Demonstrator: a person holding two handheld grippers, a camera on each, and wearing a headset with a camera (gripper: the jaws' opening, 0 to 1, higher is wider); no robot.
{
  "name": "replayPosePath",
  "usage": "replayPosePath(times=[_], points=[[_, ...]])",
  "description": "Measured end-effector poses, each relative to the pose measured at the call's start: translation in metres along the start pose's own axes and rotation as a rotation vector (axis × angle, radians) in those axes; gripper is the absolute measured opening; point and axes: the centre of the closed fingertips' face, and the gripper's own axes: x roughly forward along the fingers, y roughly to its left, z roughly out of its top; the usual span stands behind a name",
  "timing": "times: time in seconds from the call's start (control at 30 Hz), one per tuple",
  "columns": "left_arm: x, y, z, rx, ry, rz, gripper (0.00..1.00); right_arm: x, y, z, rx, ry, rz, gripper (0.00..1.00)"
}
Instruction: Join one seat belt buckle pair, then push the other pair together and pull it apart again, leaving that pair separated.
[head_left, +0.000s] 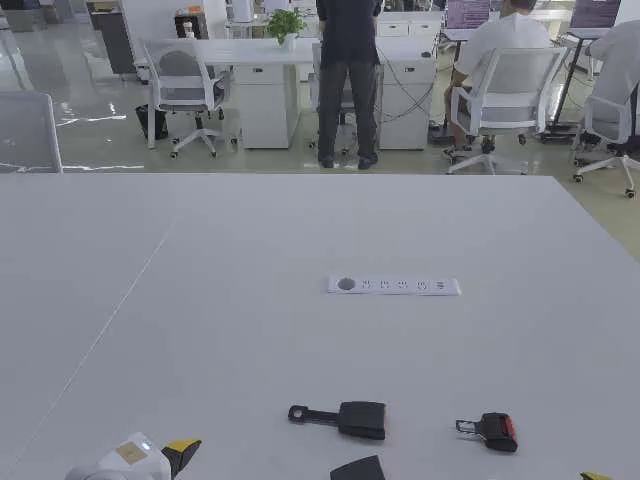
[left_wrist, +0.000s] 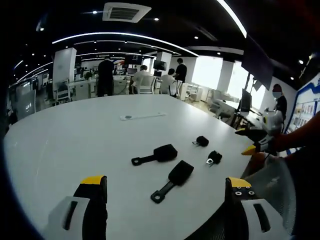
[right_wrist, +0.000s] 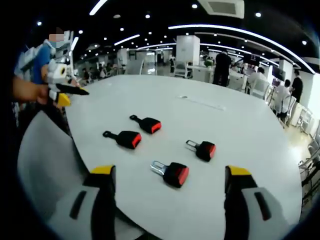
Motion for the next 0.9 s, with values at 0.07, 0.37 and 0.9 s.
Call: replayPosePath(times=[0.07,0.37,0.9], points=[[0.0004,-0.0013,0.0000,0.001,0.001,-0.002,0.99,0.0000,0.0001,0.0002,-0.003,0.000,0.001,0.93],[0.0022,-0.0017,0.0009,0.002,-0.003,-0.003,0.99,0.0000,-0.0014,0.0006,-0.004,0.001,0.001,0.93],[0.0030,-0.0034,0.0008,-0.007,-0.006,0.002,0.99,0.0003,-0.0019,-0.0007,-0.002,0.003,0.000,0.93]])
